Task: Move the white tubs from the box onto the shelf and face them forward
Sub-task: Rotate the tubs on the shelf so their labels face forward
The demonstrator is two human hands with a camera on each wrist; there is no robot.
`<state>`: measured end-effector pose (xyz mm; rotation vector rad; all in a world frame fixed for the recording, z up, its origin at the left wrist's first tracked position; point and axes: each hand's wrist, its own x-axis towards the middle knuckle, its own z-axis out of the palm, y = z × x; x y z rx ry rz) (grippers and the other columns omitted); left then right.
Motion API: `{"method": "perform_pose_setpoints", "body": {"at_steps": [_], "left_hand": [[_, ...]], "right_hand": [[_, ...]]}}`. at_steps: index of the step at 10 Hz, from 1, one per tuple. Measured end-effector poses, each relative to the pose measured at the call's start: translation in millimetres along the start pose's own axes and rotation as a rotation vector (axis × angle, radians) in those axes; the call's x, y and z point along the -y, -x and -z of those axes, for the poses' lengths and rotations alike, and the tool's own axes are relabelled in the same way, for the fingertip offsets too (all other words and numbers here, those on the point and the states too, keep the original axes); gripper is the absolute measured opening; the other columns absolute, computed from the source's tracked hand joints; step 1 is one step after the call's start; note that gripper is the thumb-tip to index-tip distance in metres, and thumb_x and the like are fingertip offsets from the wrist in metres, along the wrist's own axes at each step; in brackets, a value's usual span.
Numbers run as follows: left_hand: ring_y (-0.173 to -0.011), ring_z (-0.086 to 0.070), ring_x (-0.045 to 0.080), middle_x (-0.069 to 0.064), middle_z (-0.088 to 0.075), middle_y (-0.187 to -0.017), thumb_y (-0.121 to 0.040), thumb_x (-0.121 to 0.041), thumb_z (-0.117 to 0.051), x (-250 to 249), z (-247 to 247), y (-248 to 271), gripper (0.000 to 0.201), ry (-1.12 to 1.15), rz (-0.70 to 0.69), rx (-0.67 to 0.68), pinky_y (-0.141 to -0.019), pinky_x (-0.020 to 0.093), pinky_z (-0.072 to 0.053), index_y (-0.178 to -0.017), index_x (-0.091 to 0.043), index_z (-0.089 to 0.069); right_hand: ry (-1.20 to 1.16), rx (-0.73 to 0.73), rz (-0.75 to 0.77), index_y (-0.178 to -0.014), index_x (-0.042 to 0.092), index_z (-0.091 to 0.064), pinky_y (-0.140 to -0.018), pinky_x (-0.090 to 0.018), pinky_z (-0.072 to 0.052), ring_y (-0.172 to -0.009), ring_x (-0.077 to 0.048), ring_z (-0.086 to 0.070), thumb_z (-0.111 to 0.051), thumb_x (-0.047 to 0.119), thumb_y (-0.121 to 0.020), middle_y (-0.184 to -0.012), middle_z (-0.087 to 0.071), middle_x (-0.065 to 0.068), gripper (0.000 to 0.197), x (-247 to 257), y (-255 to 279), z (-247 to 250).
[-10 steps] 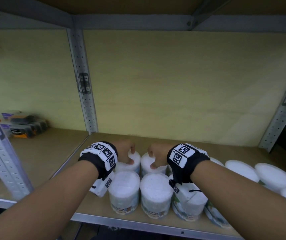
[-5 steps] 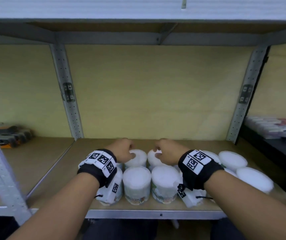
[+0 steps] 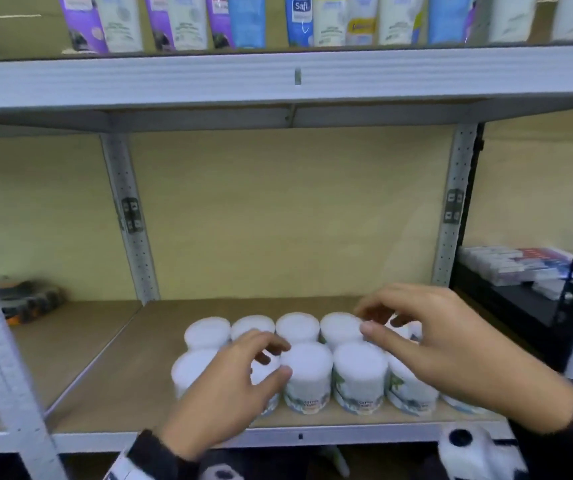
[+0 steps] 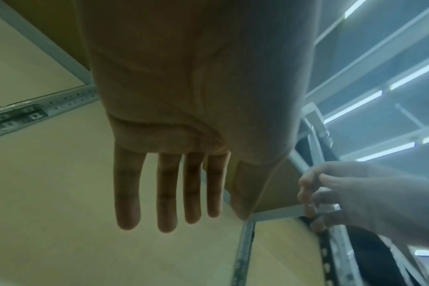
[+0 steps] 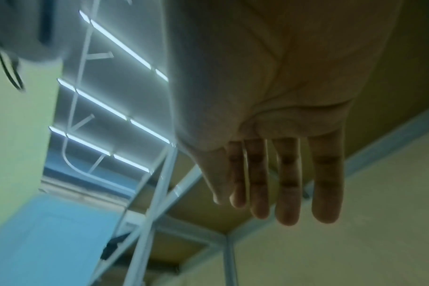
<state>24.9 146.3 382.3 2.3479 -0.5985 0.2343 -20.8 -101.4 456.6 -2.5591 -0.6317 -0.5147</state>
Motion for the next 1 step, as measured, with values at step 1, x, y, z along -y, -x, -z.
{"method": "perform_pose_setpoints", "body": {"at_steps": [1], "left_hand": [[-0.079, -0.062, -0.001, -0.02, -0.064, -0.096, -0.079, -0.037, -0.071, -0.9, -13.3, 40.3, 0.012, 0.222, 0.113, 0.117, -0.071, 0.008, -0.047, -0.09, -0.034, -0.067]], "right_hand": [[-0.058, -0.174, 0.086, -0.094, 0.033, -0.069, -0.074, -0.009, -0.05, -0.086, 0.007, -0.065, -0.052, 0.047, -0.086, -0.089, -0.067, 0.023, 0.023, 31.7, 28.5, 52.6]]}}
